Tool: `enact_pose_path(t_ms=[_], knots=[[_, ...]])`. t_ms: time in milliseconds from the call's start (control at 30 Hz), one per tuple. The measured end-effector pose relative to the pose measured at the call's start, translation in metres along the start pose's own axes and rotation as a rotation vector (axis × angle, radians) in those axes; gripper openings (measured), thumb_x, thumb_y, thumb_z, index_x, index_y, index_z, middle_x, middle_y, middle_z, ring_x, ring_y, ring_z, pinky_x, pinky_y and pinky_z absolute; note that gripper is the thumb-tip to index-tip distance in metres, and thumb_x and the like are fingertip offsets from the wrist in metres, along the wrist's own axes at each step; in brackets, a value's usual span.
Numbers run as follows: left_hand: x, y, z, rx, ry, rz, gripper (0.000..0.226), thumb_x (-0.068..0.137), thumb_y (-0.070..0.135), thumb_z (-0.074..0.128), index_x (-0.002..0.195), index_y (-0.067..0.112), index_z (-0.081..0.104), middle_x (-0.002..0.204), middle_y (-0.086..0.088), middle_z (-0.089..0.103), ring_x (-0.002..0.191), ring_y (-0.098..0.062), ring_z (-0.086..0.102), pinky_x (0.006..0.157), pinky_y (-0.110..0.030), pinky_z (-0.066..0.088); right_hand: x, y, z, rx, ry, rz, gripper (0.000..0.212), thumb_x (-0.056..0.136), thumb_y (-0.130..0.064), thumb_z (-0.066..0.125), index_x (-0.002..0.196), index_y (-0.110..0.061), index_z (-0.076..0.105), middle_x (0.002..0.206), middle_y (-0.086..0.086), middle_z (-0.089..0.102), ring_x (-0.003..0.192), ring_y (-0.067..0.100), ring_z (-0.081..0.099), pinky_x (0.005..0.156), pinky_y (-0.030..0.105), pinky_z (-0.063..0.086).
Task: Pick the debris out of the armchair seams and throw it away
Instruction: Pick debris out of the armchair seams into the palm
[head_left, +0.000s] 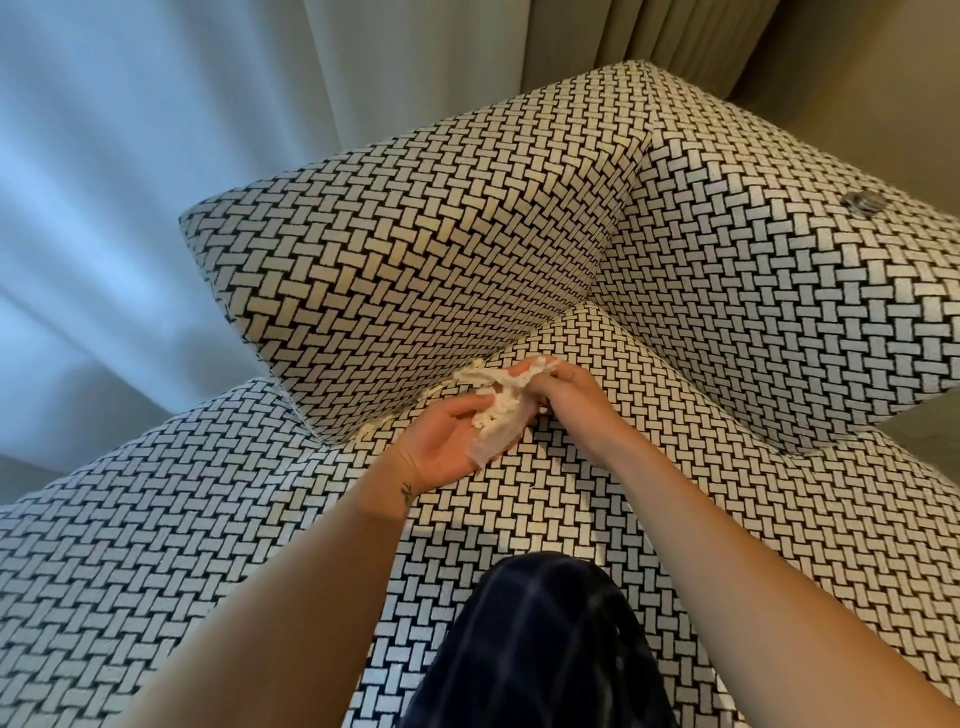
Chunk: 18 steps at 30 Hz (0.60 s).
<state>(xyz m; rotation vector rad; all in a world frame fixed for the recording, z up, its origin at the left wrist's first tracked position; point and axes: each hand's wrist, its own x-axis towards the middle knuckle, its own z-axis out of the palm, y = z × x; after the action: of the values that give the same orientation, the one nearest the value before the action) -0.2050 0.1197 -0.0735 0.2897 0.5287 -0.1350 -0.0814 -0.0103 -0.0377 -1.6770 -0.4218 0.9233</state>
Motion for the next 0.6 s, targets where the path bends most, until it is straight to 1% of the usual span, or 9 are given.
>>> enact_pose_path(t_ms=[67, 100, 200, 267, 367, 467, 500, 533, 600], knots=[[-0.003, -0.003, 0.001, -0.046, 0.011, 0.019, 0.054, 0.095, 0.001, 0.053, 0.148, 0.0, 0.044, 0.135, -0.026, 0.062, 0.113, -0.036, 0.069, 0.104, -0.043, 0.053, -0.001, 0.001, 0.005, -0.001, 0.032, -0.017, 0.023, 0.096, -0.009, 0.058, 0.105, -0.022, 0.075, 0.114, -0.004, 0.074, 0.112, 0.013, 0.066, 0.095, 0.03, 0.054], [-0.005, -0.004, 0.003, -0.063, 0.017, 0.025, 0.052, 0.095, 0.0, 0.052, 0.147, 0.0, 0.046, 0.134, -0.026, 0.063, 0.114, -0.035, 0.068, 0.105, -0.042, 0.052, -0.001, 0.001, 0.008, -0.006, 0.039, -0.027, 0.022, 0.096, -0.01, 0.058, 0.104, -0.022, 0.075, 0.112, -0.004, 0.074, 0.109, 0.011, 0.067, 0.096, 0.031, 0.055], [-0.014, -0.011, 0.01, -0.09, 0.029, 0.026, 0.039, 0.096, 0.002, 0.048, 0.135, -0.003, 0.055, 0.121, -0.024, 0.068, 0.108, -0.031, 0.067, 0.107, -0.037, 0.048, -0.006, -0.003, 0.017, -0.008, 0.063, -0.053, 0.021, 0.099, -0.011, 0.058, 0.106, -0.022, 0.074, 0.109, -0.005, 0.073, 0.101, 0.009, 0.068, 0.087, 0.026, 0.058], [-0.019, -0.015, 0.011, -0.114, 0.038, 0.035, 0.039, 0.097, 0.005, 0.048, 0.135, -0.002, 0.056, 0.118, -0.021, 0.068, 0.106, -0.028, 0.065, 0.107, -0.034, 0.046, -0.012, -0.008, 0.023, -0.06, 0.067, -0.078, 0.023, 0.099, -0.011, 0.057, 0.108, -0.023, 0.073, 0.109, -0.007, 0.072, 0.1, 0.007, 0.068, 0.081, 0.023, 0.058], [-0.024, -0.018, 0.015, -0.084, 0.066, 0.057, 0.047, 0.098, 0.012, 0.051, 0.143, 0.0, 0.051, 0.116, -0.018, 0.065, 0.099, -0.025, 0.063, 0.097, -0.032, 0.049, -0.02, -0.009, 0.027, -0.186, 0.027, -0.11, 0.026, 0.101, -0.011, 0.055, 0.108, -0.028, 0.073, 0.12, -0.012, 0.067, 0.105, 0.004, 0.064, 0.079, 0.02, 0.058], [-0.029, -0.022, 0.022, -0.061, 0.072, 0.073, 0.042, 0.099, 0.013, 0.049, 0.139, 0.0, 0.055, 0.11, -0.019, 0.067, 0.094, -0.025, 0.065, 0.09, -0.033, 0.053, -0.029, -0.007, 0.028, -0.352, 0.015, -0.148, 0.029, 0.101, -0.013, 0.055, 0.119, -0.029, 0.072, 0.129, -0.011, 0.064, 0.111, 0.005, 0.062, 0.088, 0.026, 0.059], [-0.031, -0.024, 0.025, -0.053, 0.065, 0.077, 0.039, 0.1, 0.013, 0.048, 0.135, -0.001, 0.057, 0.108, -0.019, 0.069, 0.091, -0.025, 0.066, 0.086, -0.034, 0.056, -0.035, -0.008, 0.026, -0.397, 0.019, -0.163, 0.03, 0.101, -0.015, 0.054, 0.122, -0.027, 0.071, 0.127, -0.011, 0.065, 0.11, 0.004, 0.062, 0.088, 0.025, 0.058], [-0.033, -0.025, 0.028, -0.03, 0.056, 0.077, 0.037, 0.1, 0.014, 0.047, 0.132, -0.002, 0.058, 0.105, -0.019, 0.069, 0.088, -0.025, 0.067, 0.081, -0.034, 0.058, -0.041, -0.009, 0.026, -0.436, 0.018, -0.178, 0.028, 0.102, -0.018, 0.053, 0.124, -0.025, 0.069, 0.122, -0.012, 0.065, 0.105, 0.003, 0.063, 0.084, 0.022, 0.057], [-0.035, -0.028, 0.04, 0.024, 0.036, 0.088, 0.035, 0.1, 0.02, 0.048, 0.126, -0.002, 0.059, 0.1, -0.017, 0.067, 0.083, -0.023, 0.065, 0.079, -0.031, 0.055, -0.054, -0.012, 0.025, -0.507, 0.021, -0.198, 0.026, 0.106, -0.03, 0.047, 0.114, -0.019, 0.069, 0.11, -0.01, 0.067, 0.095, 0.007, 0.066, 0.077, 0.02, 0.057]])
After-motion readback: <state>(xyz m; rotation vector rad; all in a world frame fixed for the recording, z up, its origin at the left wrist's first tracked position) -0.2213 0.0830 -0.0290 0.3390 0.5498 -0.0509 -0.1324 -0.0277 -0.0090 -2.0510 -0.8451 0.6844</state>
